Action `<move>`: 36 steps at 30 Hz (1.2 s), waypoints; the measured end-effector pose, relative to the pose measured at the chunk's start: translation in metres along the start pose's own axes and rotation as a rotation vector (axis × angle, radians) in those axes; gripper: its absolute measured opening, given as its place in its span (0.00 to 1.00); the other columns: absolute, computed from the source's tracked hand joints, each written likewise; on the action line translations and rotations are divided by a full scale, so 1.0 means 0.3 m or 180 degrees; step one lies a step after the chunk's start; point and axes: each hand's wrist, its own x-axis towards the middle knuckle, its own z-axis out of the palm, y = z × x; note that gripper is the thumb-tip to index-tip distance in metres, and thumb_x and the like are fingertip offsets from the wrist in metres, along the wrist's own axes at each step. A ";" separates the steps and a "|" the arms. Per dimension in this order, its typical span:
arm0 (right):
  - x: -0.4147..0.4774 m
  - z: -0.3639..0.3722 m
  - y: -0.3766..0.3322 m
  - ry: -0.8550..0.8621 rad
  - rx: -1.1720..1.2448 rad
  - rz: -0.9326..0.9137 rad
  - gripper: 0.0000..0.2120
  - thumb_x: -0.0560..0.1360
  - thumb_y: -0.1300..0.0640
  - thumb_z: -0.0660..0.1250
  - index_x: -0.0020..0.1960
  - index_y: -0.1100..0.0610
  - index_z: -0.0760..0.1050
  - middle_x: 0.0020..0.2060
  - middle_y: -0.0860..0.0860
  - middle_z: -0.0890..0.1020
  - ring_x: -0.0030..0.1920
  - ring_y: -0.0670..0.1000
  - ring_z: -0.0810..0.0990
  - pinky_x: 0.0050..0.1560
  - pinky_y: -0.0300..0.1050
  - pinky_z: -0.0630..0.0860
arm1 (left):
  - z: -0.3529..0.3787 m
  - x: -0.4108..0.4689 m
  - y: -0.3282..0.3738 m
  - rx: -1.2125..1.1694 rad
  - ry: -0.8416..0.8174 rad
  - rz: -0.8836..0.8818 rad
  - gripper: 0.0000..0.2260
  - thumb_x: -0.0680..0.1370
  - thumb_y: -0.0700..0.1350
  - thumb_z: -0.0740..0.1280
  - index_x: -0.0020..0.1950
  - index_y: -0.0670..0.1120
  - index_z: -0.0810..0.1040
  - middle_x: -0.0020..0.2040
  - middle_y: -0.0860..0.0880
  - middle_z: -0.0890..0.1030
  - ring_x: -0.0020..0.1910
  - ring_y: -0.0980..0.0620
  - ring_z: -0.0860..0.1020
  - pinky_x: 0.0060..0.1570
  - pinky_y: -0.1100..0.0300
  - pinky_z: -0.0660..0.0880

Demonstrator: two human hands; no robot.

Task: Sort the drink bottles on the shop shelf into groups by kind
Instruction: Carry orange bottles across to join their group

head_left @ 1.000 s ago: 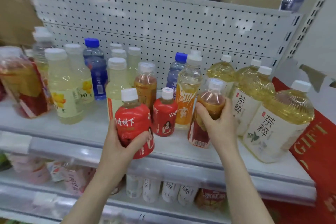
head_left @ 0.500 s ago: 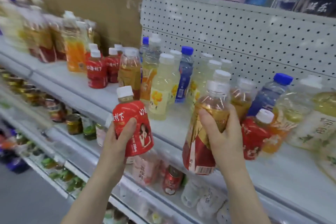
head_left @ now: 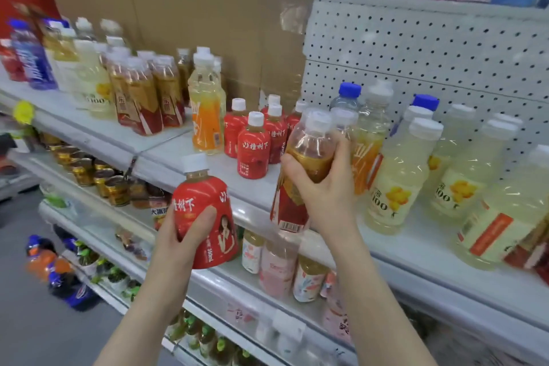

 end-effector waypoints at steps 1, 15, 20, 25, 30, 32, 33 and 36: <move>0.011 0.030 0.005 0.0052 -0.0025 0.0024 0.30 0.72 0.48 0.76 0.68 0.45 0.64 0.57 0.38 0.77 0.56 0.36 0.78 0.59 0.38 0.77 | -0.022 0.023 0.004 0.0001 -0.0037 -0.0007 0.48 0.47 0.72 0.78 0.65 0.57 0.75 0.54 0.51 0.85 0.53 0.48 0.84 0.52 0.51 0.78; 0.106 0.207 0.001 -0.0021 -0.0050 0.0028 0.32 0.73 0.48 0.75 0.72 0.47 0.63 0.58 0.38 0.77 0.54 0.33 0.78 0.53 0.33 0.78 | -0.104 0.222 0.052 -0.0177 0.0010 0.0051 0.43 0.50 0.70 0.78 0.62 0.60 0.74 0.54 0.53 0.85 0.52 0.51 0.84 0.47 0.55 0.80; 0.152 0.392 -0.025 -0.0260 0.0189 -0.0012 0.30 0.73 0.49 0.75 0.69 0.46 0.65 0.55 0.37 0.78 0.55 0.35 0.79 0.53 0.34 0.78 | -0.254 0.309 0.056 -0.0178 0.0318 0.0055 0.50 0.45 0.73 0.77 0.66 0.59 0.73 0.55 0.52 0.84 0.52 0.51 0.84 0.49 0.54 0.79; 0.237 0.678 -0.038 -0.0413 0.0326 -0.0044 0.29 0.73 0.51 0.76 0.70 0.49 0.66 0.56 0.40 0.79 0.55 0.38 0.80 0.55 0.40 0.79 | -0.475 0.441 0.082 -0.0062 0.0446 0.0065 0.54 0.47 0.73 0.77 0.70 0.55 0.71 0.56 0.51 0.84 0.52 0.51 0.84 0.48 0.56 0.79; 0.356 0.998 -0.024 -0.0194 0.0292 0.0048 0.31 0.72 0.47 0.76 0.69 0.49 0.66 0.59 0.45 0.79 0.57 0.44 0.81 0.59 0.53 0.80 | -0.716 0.589 0.162 0.0122 0.0350 0.0091 0.53 0.47 0.74 0.77 0.69 0.55 0.73 0.53 0.53 0.85 0.51 0.52 0.84 0.46 0.58 0.79; 0.395 1.106 -0.019 -0.0160 0.0314 0.0147 0.32 0.72 0.45 0.76 0.70 0.48 0.65 0.61 0.45 0.78 0.58 0.43 0.79 0.61 0.51 0.79 | -0.794 0.647 0.187 0.0110 0.0331 0.0108 0.52 0.47 0.74 0.77 0.68 0.56 0.73 0.53 0.54 0.85 0.51 0.53 0.84 0.47 0.58 0.78; 0.410 1.155 -0.020 -0.0181 0.0292 0.0195 0.32 0.72 0.46 0.76 0.70 0.47 0.65 0.60 0.43 0.78 0.58 0.40 0.79 0.61 0.48 0.78 | -0.828 0.676 0.199 0.0103 0.0303 0.0112 0.52 0.47 0.74 0.77 0.68 0.56 0.73 0.54 0.54 0.85 0.51 0.54 0.84 0.46 0.60 0.79; 0.446 1.280 -0.012 -0.0297 0.0168 0.0252 0.32 0.74 0.48 0.75 0.72 0.47 0.63 0.61 0.40 0.76 0.58 0.36 0.77 0.62 0.43 0.76 | -0.904 0.758 0.227 0.0140 0.0170 0.0107 0.52 0.48 0.73 0.77 0.69 0.56 0.73 0.55 0.52 0.84 0.51 0.53 0.84 0.41 0.63 0.80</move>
